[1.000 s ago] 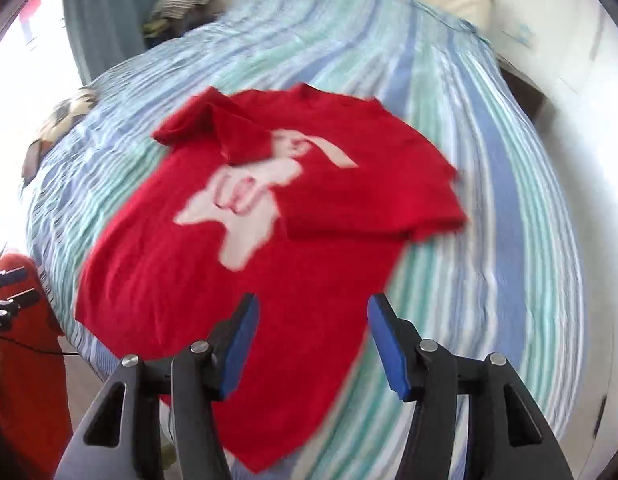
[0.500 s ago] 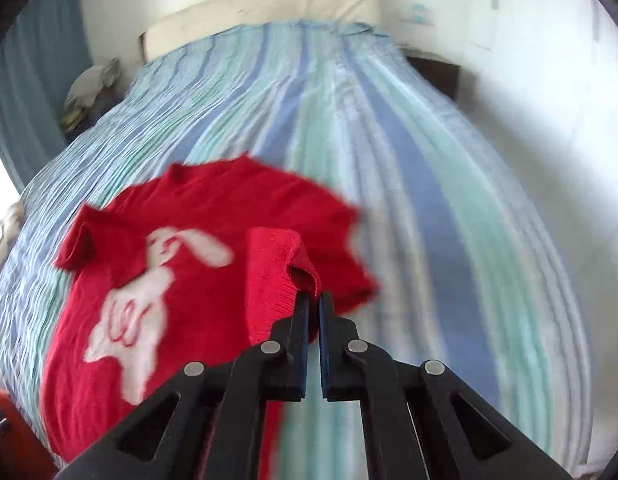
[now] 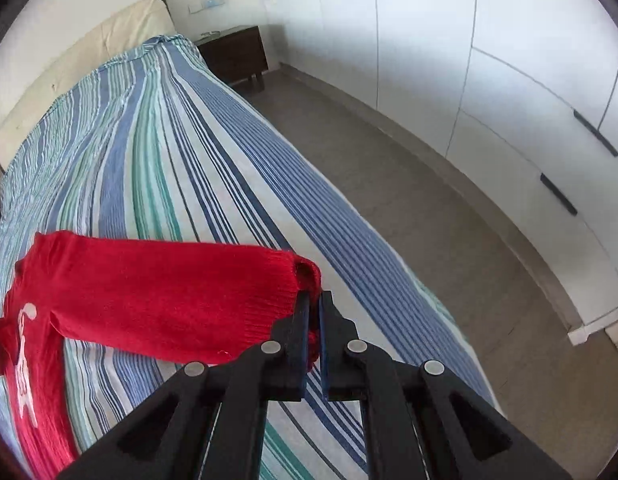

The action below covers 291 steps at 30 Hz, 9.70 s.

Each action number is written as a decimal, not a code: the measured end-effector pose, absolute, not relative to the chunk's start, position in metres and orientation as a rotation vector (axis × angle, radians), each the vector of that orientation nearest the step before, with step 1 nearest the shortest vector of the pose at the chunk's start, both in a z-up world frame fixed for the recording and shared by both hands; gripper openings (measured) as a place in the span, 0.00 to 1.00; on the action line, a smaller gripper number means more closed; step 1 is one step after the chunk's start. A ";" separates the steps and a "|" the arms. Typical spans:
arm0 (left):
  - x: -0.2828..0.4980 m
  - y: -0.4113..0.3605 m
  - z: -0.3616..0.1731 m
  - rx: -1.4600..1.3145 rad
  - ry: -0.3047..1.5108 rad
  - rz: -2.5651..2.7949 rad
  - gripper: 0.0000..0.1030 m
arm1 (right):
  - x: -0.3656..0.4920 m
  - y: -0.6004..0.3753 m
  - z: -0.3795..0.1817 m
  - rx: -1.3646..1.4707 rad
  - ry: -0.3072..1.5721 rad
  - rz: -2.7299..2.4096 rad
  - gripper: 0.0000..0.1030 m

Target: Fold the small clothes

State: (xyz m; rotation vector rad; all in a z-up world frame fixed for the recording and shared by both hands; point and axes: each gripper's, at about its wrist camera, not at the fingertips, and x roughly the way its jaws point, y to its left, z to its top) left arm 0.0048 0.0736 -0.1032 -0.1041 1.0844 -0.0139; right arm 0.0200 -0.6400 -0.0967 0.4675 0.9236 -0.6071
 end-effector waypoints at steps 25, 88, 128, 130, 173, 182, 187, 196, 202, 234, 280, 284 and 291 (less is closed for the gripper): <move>0.178 -0.127 -0.092 0.701 0.922 -0.616 0.59 | -0.054 -0.539 -0.070 0.490 0.768 -0.422 0.64; 0.195 0.343 -0.154 -0.629 0.976 0.354 0.05 | -0.045 -0.450 -0.074 0.280 0.729 -0.383 0.64; 0.186 0.285 -0.139 -0.343 0.958 0.385 0.72 | -0.054 -0.455 -0.069 0.296 0.703 -0.435 0.71; 0.174 0.276 -0.127 -0.337 0.933 0.360 0.72 | -0.054 -0.455 -0.069 0.295 0.701 -0.438 0.71; 0.112 0.096 -0.182 -0.088 1.010 -0.030 0.99 | -0.054 -0.452 -0.072 0.257 0.706 -0.453 0.71; 0.110 0.095 -0.182 -0.081 1.009 -0.028 0.99 | -0.053 -0.452 -0.073 0.262 0.711 -0.453 0.71; 0.110 0.095 -0.183 -0.079 1.008 -0.027 0.99 | -0.053 -0.452 -0.075 0.266 0.713 -0.455 0.71; 0.109 0.095 -0.183 -0.069 1.006 -0.026 0.99 | -0.053 -0.452 -0.075 0.266 0.713 -0.454 0.71; 0.109 0.094 -0.183 -0.068 1.006 -0.026 0.99 | -0.053 -0.452 -0.076 0.266 0.714 -0.455 0.71; 0.106 0.094 -0.183 -0.069 1.000 -0.017 0.99 | -0.053 -0.453 -0.077 0.268 0.713 -0.456 0.71; 0.092 0.128 -0.164 -0.255 0.994 0.057 0.99 | -0.008 -0.659 -0.158 1.199 0.607 -0.420 0.04; 0.092 0.128 -0.164 -0.262 0.987 0.056 0.99 | 0.032 -0.628 -0.080 0.954 0.608 -0.357 0.04; 0.097 0.125 -0.162 -0.273 0.976 0.027 0.99 | 0.168 -0.465 0.060 0.555 0.619 0.062 0.04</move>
